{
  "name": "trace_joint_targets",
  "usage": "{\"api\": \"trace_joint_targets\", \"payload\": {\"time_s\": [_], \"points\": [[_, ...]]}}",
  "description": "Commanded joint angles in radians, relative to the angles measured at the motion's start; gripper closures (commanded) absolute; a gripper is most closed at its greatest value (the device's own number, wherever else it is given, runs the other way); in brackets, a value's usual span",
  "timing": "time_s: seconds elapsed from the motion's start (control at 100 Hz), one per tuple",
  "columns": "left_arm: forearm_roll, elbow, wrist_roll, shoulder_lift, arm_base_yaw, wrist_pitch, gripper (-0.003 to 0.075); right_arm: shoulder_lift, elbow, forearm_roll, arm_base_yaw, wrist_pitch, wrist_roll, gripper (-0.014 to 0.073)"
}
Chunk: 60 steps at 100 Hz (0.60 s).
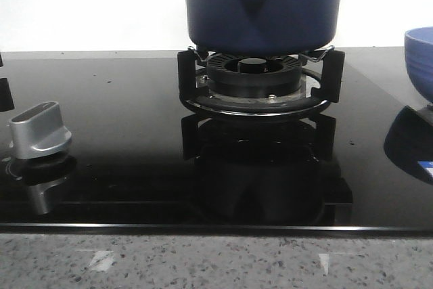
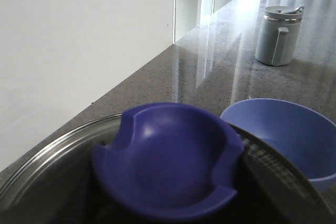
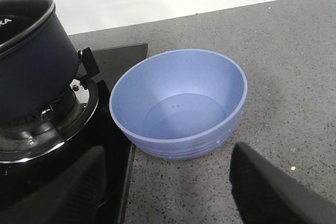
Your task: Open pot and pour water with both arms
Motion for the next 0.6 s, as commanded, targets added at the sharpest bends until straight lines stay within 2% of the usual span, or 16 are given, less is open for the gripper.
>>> {"api": "trace_joint_targets", "payload": {"time_s": [0.0, 0.4, 0.59], "points": [[-0.105, -0.065, -0.034, -0.055, -0.007, 0.086, 0.0487, 0.019, -0.034, 0.005, 0.002, -0.072, -0.010, 0.0138], [-0.105, -0.083, -0.068, -0.071, 0.013, 0.088, 0.0485, 0.019, -0.034, 0.005, 0.002, -0.072, -0.010, 0.0138], [-0.105, -0.083, -0.086, -0.072, 0.022, 0.098, 0.0409, 0.019, -0.034, 0.007, 0.002, -0.070, -0.008, 0.0138]]}}
